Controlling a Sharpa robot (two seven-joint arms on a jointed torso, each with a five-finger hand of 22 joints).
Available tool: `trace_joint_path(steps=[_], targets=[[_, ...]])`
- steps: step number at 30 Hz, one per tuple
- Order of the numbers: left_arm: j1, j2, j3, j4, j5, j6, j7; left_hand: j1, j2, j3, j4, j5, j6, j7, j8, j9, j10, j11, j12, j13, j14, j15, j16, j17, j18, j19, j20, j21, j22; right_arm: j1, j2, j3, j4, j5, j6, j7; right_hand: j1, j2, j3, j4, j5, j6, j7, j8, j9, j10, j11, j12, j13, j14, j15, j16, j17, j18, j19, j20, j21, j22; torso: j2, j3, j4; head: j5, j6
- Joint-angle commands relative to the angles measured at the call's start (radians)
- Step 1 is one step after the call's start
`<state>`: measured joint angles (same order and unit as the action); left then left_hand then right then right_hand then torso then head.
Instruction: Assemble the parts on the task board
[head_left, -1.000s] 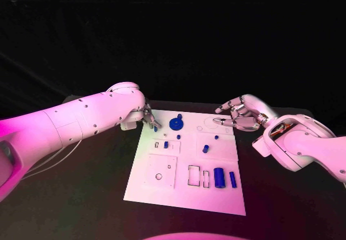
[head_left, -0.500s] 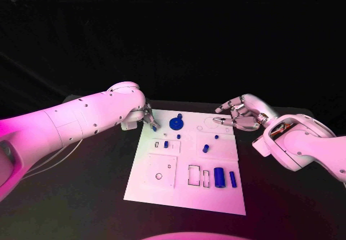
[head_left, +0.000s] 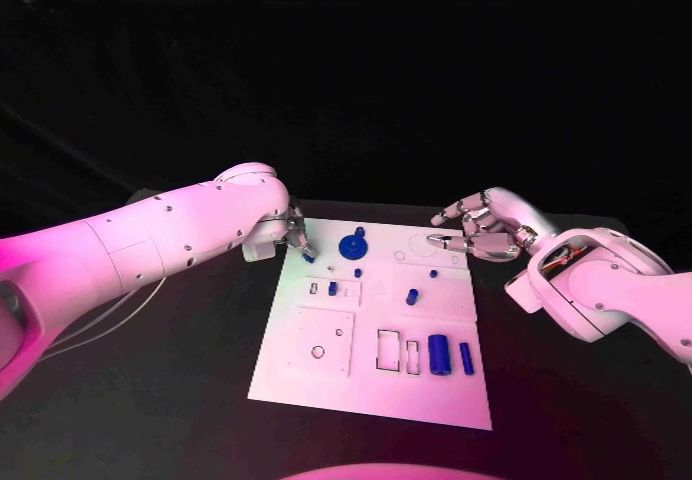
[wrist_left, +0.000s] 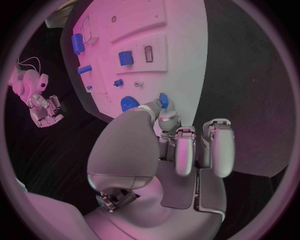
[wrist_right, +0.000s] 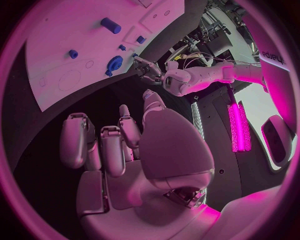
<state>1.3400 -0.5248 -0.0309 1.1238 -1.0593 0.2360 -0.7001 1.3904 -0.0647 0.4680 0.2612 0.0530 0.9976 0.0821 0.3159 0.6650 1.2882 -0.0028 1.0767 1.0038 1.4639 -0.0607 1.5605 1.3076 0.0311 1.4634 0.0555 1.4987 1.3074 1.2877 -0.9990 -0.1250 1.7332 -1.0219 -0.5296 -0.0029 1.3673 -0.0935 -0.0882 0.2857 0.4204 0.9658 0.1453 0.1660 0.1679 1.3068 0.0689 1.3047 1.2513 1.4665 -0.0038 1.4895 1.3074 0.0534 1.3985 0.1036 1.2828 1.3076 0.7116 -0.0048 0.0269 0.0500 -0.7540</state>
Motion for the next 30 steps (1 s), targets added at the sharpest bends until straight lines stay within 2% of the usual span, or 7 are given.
trace_joint_path(steps=[1, 4, 10, 17, 20, 24, 30], targets=[[0.0, -0.012, 0.0, 0.02, 0.054, -0.029, -0.017, -0.016, -0.015, 0.145, -0.129, 0.001, -0.002, -0.006, 0.009, 0.024, 0.01, 0.002, 0.004, 0.003, 0.105, 0.004, 0.005, 0.256, 0.003, 0.002, 0.0, -0.004, 0.143, -0.001, 0.0, 0.0, 0.0, -0.01, 0.012, 0.004, -0.005, 0.002, -0.004, 0.001, 0.002, 0.002, -0.004, 0.005, -0.001, 0.0, -0.008, -0.002, -0.001, 0.066, -0.008, -0.006, 0.104, 0.017, 0.001, -0.007, -0.006, 0.078, 0.0, -0.0002, 0.0005, 0.003, 0.001], [0.0, -0.032, 0.001, 0.048, 0.083, -0.046, -0.019, -0.023, -0.021, 0.159, -0.134, 0.001, -0.002, -0.007, 0.013, 0.028, 0.012, 0.002, 0.006, 0.004, 0.104, 0.003, 0.004, 0.255, 0.003, 0.003, 0.0, -0.003, 0.144, -0.001, 0.0, 0.0, -0.001, -0.01, 0.012, 0.004, -0.005, 0.002, -0.004, 0.001, 0.002, 0.002, -0.004, 0.005, -0.001, 0.0, -0.008, -0.002, -0.001, 0.066, -0.008, -0.006, 0.104, 0.017, 0.001, -0.007, -0.006, 0.078, -0.001, -0.0002, 0.0015, 0.003, 0.002], [0.001, -0.089, 0.002, 0.138, 0.158, -0.092, -0.025, -0.05, -0.036, 0.195, -0.147, 0.002, 0.001, -0.011, 0.03, 0.042, 0.023, -0.002, 0.019, 0.015, 0.104, 0.0, 0.002, 0.253, 0.002, 0.007, -0.001, -0.001, 0.148, -0.001, 0.0, 0.0, -0.002, -0.01, 0.013, 0.003, -0.005, 0.002, -0.004, 0.001, 0.002, 0.002, -0.004, 0.005, -0.001, 0.0, -0.008, -0.002, -0.001, 0.066, -0.008, -0.006, 0.104, 0.017, 0.001, -0.007, -0.006, 0.078, -0.001, 0.0002, 0.0021, 0.006, 0.003], [0.0, -0.131, 0.002, 0.214, 0.168, -0.136, -0.023, -0.09, -0.067, 0.258, -0.167, 0.008, 0.003, -0.021, 0.063, 0.066, 0.041, -0.011, 0.038, 0.033, 0.104, -0.007, 0.005, 0.256, 0.0, 0.014, -0.005, 0.005, 0.157, -0.001, 0.0, 0.0, -0.003, -0.01, 0.015, 0.003, -0.005, 0.002, -0.004, 0.001, 0.002, 0.002, -0.004, 0.005, -0.001, 0.0, -0.008, -0.002, -0.001, 0.066, -0.008, -0.006, 0.104, 0.017, 0.001, -0.007, -0.006, 0.078, 0.001, -0.0009, 0.0008, 0.01, 0.003], [-0.003, -0.149, 0.002, 0.242, 0.15, -0.16, -0.019, -0.114, -0.087, 0.287, -0.174, 0.029, 0.009, -0.027, 0.085, 0.08, 0.052, -0.016, 0.05, 0.044, 0.106, -0.011, 0.009, 0.261, -0.002, 0.02, -0.007, 0.009, 0.164, -0.001, 0.0, 0.0, -0.003, -0.011, 0.016, 0.003, -0.005, 0.003, -0.005, 0.0, 0.004, 0.001, -0.004, 0.006, -0.001, -0.001, -0.009, -0.002, -0.002, 0.065, -0.008, -0.007, 0.102, 0.017, 0.0, -0.007, -0.008, 0.077, 0.0, -0.0012, 0.0014, 0.011, 0.002], [-0.012, -0.173, 0.001, 0.273, 0.138, -0.183, -0.014, -0.143, -0.11, 0.324, -0.182, 0.08, 0.009, -0.033, 0.112, 0.097, 0.064, -0.021, 0.065, 0.059, 0.107, -0.016, 0.01, 0.263, -0.006, 0.032, -0.01, 0.018, 0.178, -0.001, 0.0, 0.0, -0.003, -0.015, 0.016, 0.003, -0.005, 0.003, -0.005, 0.0, 0.004, 0.001, -0.004, 0.006, -0.001, -0.001, -0.009, -0.002, -0.002, 0.065, -0.008, -0.007, 0.102, 0.017, 0.0, -0.007, -0.008, 0.077, 0.0, -0.0005, 0.0006, 0.012, 0.003], [-0.031, -0.194, -0.001, 0.309, 0.09, -0.213, -0.004, -0.16, -0.122, 0.341, -0.187, 0.102, 0.008, -0.035, 0.126, 0.106, 0.072, -0.024, 0.074, 0.068, 0.107, -0.018, 0.01, 0.263, -0.007, 0.036, -0.012, 0.021, 0.183, -0.002, 0.001, 0.0, -0.003, -0.016, 0.016, 0.004, -0.005, 0.003, -0.005, 0.0, 0.004, 0.001, -0.004, 0.006, -0.001, -0.001, -0.009, -0.002, -0.002, 0.065, -0.008, -0.007, 0.102, 0.017, 0.0, -0.007, -0.008, 0.077, 0.001, -0.0015, 0.0015, 0.014, -0.001]])
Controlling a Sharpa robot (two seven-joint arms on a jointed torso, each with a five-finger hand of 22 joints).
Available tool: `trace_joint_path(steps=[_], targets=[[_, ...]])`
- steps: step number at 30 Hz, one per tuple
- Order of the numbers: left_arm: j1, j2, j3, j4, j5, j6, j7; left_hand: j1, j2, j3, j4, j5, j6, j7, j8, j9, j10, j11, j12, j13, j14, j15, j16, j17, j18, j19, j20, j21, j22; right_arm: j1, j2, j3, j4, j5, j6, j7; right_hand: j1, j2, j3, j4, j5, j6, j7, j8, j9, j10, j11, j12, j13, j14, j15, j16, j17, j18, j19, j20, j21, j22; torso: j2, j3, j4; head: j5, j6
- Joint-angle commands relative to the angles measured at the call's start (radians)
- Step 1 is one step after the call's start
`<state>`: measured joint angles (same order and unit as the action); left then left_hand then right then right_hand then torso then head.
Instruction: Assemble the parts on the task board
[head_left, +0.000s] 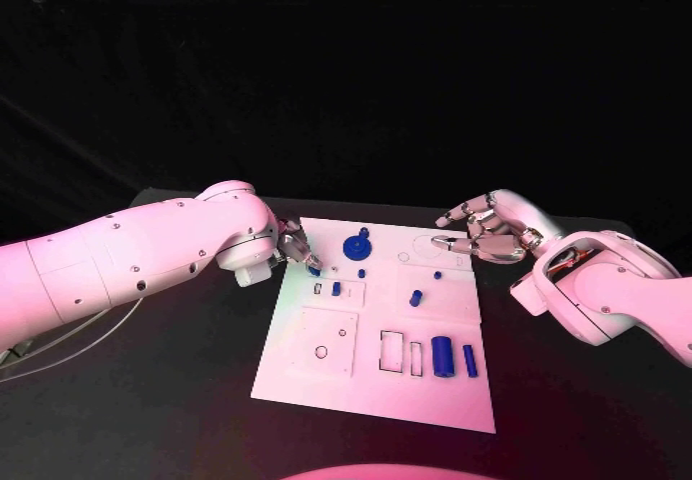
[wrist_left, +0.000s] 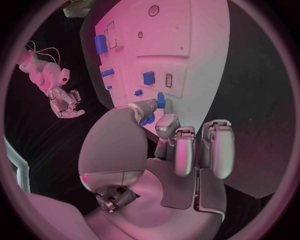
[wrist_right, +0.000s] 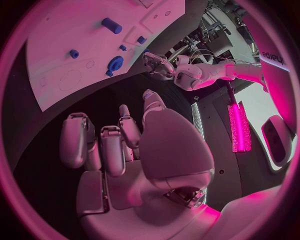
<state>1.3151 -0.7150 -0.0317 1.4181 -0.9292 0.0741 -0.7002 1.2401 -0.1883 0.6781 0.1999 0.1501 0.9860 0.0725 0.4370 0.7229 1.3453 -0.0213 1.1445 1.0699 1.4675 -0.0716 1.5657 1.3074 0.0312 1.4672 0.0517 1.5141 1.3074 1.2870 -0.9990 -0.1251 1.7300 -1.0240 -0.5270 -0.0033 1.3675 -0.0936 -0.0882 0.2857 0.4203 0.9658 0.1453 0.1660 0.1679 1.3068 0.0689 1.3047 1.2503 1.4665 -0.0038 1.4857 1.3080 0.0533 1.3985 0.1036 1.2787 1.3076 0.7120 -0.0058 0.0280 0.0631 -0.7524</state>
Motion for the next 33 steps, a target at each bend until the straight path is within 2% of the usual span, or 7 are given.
trace_joint_path(steps=[1, 7, 20, 33], targets=[[-0.011, -0.007, 0.0, 0.023, -0.057, -0.058, -0.001, -0.01, 0.001, 0.132, -0.126, 0.006, 0.019, -0.025, 0.006, 0.049, 0.015, -0.006, 0.007, 0.003, 0.103, -0.008, 0.005, 0.263, -0.008, 0.033, -0.008, 0.006, 0.184, -0.002, 0.001, 0.0, 0.0, -0.015, 0.013, 0.005, -0.005, 0.003, -0.005, 0.0, 0.004, 0.001, -0.004, 0.006, -0.001, -0.001, -0.009, -0.002, -0.001, 0.065, -0.008, -0.003, 0.102, 0.017, 0.0, -0.007, -0.003, 0.077, 0.0, -0.0006, -0.0005, 0.002, -0.004], [-0.029, -0.019, -0.001, 0.051, -0.119, -0.08, 0.006, -0.014, -0.003, 0.134, -0.127, 0.008, 0.02, -0.026, 0.009, 0.051, 0.018, -0.006, 0.012, 0.008, 0.103, -0.008, 0.005, 0.263, -0.008, 0.035, -0.008, 0.007, 0.186, -0.003, 0.001, 0.0, 0.0, -0.015, 0.013, 0.005, -0.005, 0.003, -0.005, 0.0, 0.004, 0.001, -0.004, 0.006, -0.001, -0.001, -0.009, -0.002, -0.001, 0.065, -0.008, -0.003, 0.102, 0.017, 0.0, -0.007, -0.003, 0.077, 0.0, 0.0004, -0.0011, 0.004, -0.005], [-0.069, -0.029, -0.003, 0.082, -0.192, -0.121, 0.011, -0.02, -0.008, 0.141, -0.128, 0.011, 0.022, -0.029, 0.016, 0.055, 0.02, -0.009, 0.01, 0.004, 0.103, -0.01, 0.005, 0.263, -0.009, 0.037, -0.009, 0.009, 0.188, -0.005, -0.001, 0.0, 0.001, -0.015, 0.012, 0.006, -0.005, 0.003, -0.005, 0.0, 0.005, 0.001, -0.004, 0.006, -0.001, -0.001, -0.009, -0.003, -0.001, 0.065, -0.008, -0.004, 0.101, 0.018, -0.001, -0.007, -0.005, 0.076, 0.001, -0.0001, -0.0012, 0.003, -0.008], [-0.08, -0.03, -0.003, 0.093, -0.195, -0.095, 0.006, -0.025, -0.012, 0.144, -0.127, 0.01, 0.023, -0.031, 0.021, 0.057, 0.021, -0.01, 0.009, 0.002, 0.103, -0.011, 0.005, 0.263, -0.009, 0.037, -0.009, 0.009, 0.188, -0.005, -0.003, 0.0, 0.001, -0.015, 0.013, 0.006, -0.005, 0.003, -0.005, 0.0, 0.005, 0.001, -0.004, 0.006, -0.001, -0.001, -0.009, -0.003, -0.001, 0.065, -0.008, -0.004, 0.101, 0.018, -0.001, -0.007, -0.005, 0.076, 0.0, 0.0006, -0.0012, 0.002, -0.01]])
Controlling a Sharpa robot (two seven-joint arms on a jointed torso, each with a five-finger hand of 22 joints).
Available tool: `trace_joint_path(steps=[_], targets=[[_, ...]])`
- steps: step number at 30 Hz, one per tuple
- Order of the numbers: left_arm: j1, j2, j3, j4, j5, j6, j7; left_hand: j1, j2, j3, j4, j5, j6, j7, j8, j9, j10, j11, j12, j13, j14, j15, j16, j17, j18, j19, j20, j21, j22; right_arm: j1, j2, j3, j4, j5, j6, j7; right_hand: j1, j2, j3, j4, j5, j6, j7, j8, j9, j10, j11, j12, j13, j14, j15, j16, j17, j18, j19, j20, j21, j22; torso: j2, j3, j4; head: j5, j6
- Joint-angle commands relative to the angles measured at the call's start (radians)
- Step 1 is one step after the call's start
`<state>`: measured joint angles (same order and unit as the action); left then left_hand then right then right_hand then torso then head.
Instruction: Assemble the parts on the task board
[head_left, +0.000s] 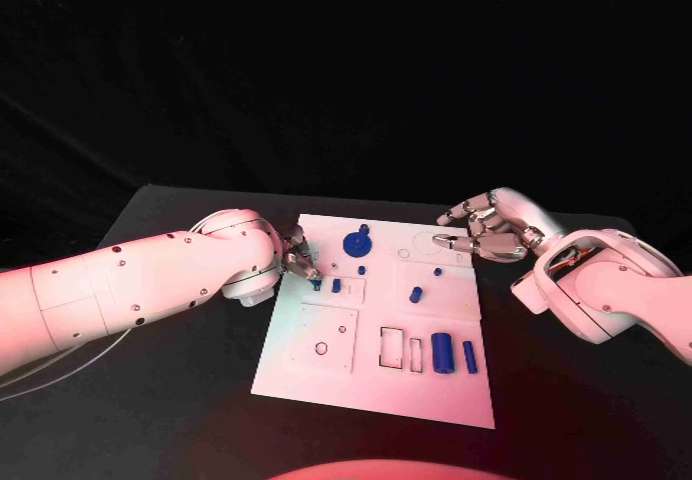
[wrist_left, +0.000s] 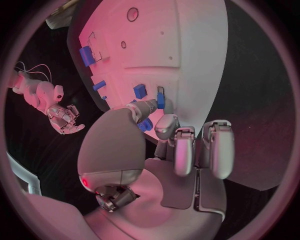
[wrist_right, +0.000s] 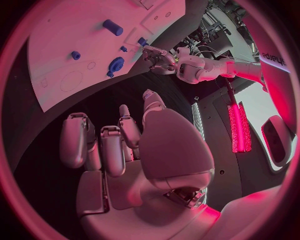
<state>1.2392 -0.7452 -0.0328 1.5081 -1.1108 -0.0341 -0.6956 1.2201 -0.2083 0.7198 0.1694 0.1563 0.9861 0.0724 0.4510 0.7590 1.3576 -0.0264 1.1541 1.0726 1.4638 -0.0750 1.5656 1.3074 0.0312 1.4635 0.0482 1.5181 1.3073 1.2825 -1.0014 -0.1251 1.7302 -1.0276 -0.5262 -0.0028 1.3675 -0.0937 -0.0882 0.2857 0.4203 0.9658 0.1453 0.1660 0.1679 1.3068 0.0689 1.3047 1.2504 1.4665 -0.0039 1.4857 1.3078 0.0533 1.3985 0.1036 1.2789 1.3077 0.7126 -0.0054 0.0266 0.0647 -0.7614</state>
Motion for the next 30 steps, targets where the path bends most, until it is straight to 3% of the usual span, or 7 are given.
trace_joint_path(steps=[1, 30], targets=[[-0.005, 0.0, -0.002, 0.004, -0.014, 0.017, 0.001, -0.005, 0.008, 0.102, -0.097, 0.004, 0.023, -0.031, 0.007, 0.021, 0.009, -0.005, 0.0, -0.001, 0.107, -0.007, 0.005, 0.263, -0.009, 0.04, -0.006, 0.004, 0.188, -0.001, 0.0, 0.0, 0.001, -0.011, 0.012, 0.005, -0.005, 0.003, -0.005, 0.0, 0.005, 0.001, -0.004, 0.006, -0.002, -0.001, -0.009, -0.003, -0.001, 0.065, -0.008, -0.004, 0.101, 0.018, -0.001, -0.007, -0.005, 0.076, -0.001, 0.0001, 0.0002, 0.001, -0.001], [-0.008, -0.012, -0.002, 0.019, -0.024, 0.057, -0.013, -0.006, 0.003, 0.11, -0.101, 0.004, 0.025, -0.034, 0.015, 0.025, 0.013, -0.008, 0.005, 0.004, 0.107, -0.009, 0.005, 0.263, -0.008, 0.039, -0.006, 0.003, 0.187, -0.004, 0.0, 0.0, -0.001, -0.011, 0.015, 0.007, -0.006, 0.004, -0.006, 0.0, 0.006, 0.001, -0.004, 0.007, -0.002, -0.002, -0.009, -0.003, -0.002, 0.064, -0.008, -0.007, 0.096, 0.019, -0.003, -0.007, -0.009, 0.074, 0.0, -0.0003, 0.0003, 0.003, -0.003]])
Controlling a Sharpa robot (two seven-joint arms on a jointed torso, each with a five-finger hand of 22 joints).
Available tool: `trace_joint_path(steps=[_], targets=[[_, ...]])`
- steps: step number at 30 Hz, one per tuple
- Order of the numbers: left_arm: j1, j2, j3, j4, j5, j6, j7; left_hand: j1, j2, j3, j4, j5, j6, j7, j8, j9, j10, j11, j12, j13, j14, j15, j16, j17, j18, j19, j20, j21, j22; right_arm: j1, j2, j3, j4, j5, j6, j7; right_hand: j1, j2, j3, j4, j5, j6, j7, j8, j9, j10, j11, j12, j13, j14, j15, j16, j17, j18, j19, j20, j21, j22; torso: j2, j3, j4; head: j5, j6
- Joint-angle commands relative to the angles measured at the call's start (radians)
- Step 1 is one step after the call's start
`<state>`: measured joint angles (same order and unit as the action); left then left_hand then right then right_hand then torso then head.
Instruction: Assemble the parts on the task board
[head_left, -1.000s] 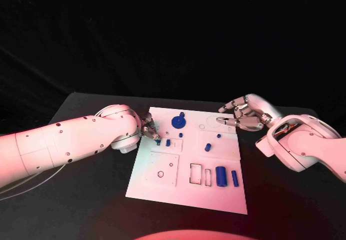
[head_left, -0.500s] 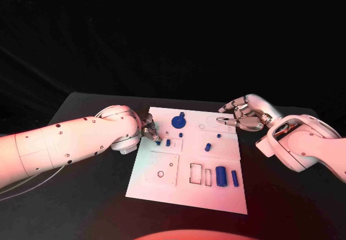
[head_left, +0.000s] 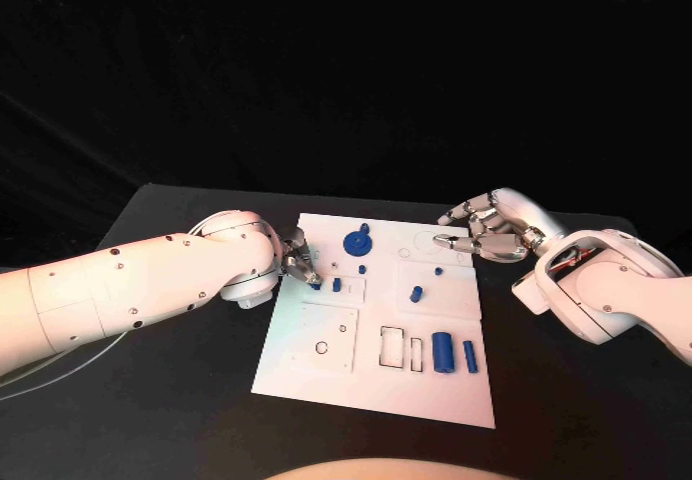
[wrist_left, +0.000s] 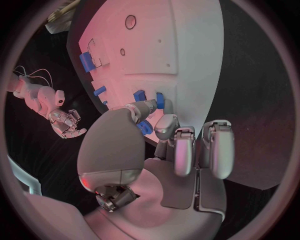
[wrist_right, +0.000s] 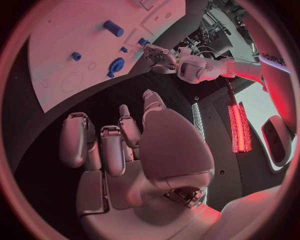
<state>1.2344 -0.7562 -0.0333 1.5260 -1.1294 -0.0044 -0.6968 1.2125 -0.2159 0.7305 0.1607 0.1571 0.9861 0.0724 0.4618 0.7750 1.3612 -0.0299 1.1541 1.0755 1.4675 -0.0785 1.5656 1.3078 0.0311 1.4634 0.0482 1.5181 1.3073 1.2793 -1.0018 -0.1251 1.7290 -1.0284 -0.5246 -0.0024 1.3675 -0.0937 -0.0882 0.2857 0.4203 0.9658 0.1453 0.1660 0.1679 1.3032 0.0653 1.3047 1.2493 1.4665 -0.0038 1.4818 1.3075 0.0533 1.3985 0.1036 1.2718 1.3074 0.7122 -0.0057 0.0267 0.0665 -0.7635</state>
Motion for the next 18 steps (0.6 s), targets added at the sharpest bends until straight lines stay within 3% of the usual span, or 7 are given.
trace_joint_path(steps=[1, 10, 18], targets=[[-0.003, -0.002, -0.002, 0.001, -0.006, 0.028, -0.013, 0.001, 0.01, 0.099, -0.092, 0.004, 0.025, -0.034, 0.004, 0.009, 0.009, -0.004, 0.005, 0.001, 0.103, -0.006, 0.005, 0.263, -0.008, 0.039, -0.006, 0.003, 0.187, -0.001, 0.0, 0.0, 0.0, -0.011, 0.013, 0.007, -0.006, 0.004, -0.006, 0.0, 0.006, 0.001, -0.004, 0.007, -0.002, 0.002, -0.005, -0.003, -0.001, 0.064, -0.008, -0.003, 0.096, 0.018, -0.003, -0.007, -0.002, 0.075, 0.0, 0.0002, 0.0005, 0.001, -0.001], [-0.003, 0.001, -0.002, -0.001, -0.002, 0.033, -0.013, -0.004, 0.008, 0.102, -0.09, 0.003, 0.027, -0.035, 0.009, 0.012, 0.012, -0.005, 0.007, 0.003, 0.103, -0.007, 0.005, 0.263, -0.008, 0.039, -0.006, 0.004, 0.187, -0.002, 0.001, 0.0, 0.0, -0.011, 0.013, 0.007, -0.006, 0.004, -0.007, 0.0, 0.006, 0.001, -0.004, 0.007, -0.002, 0.001, -0.005, -0.004, -0.001, 0.063, -0.008, -0.006, 0.091, 0.019, -0.004, -0.007, -0.004, 0.073, 0.0, 0.0007, -0.0007, 0.001, -0.002], [-0.003, 0.005, -0.002, -0.006, 0.004, 0.046, -0.021, -0.045, -0.016, 0.081, -0.063, -0.008, 0.026, -0.048, 0.029, 0.027, 0.02, -0.013, 0.014, 0.007, 0.103, -0.013, 0.005, 0.263, -0.01, 0.042, -0.005, 0.006, 0.191, -0.002, 0.0, 0.0, 0.001, -0.011, 0.012, 0.006, -0.006, 0.004, -0.007, 0.0, 0.006, 0.001, -0.004, 0.007, -0.002, 0.001, -0.005, -0.004, -0.001, 0.063, -0.008, -0.006, 0.091, 0.019, -0.004, -0.007, -0.004, 0.073, 0.0, 0.0015, -0.0009, 0.001, -0.003]])
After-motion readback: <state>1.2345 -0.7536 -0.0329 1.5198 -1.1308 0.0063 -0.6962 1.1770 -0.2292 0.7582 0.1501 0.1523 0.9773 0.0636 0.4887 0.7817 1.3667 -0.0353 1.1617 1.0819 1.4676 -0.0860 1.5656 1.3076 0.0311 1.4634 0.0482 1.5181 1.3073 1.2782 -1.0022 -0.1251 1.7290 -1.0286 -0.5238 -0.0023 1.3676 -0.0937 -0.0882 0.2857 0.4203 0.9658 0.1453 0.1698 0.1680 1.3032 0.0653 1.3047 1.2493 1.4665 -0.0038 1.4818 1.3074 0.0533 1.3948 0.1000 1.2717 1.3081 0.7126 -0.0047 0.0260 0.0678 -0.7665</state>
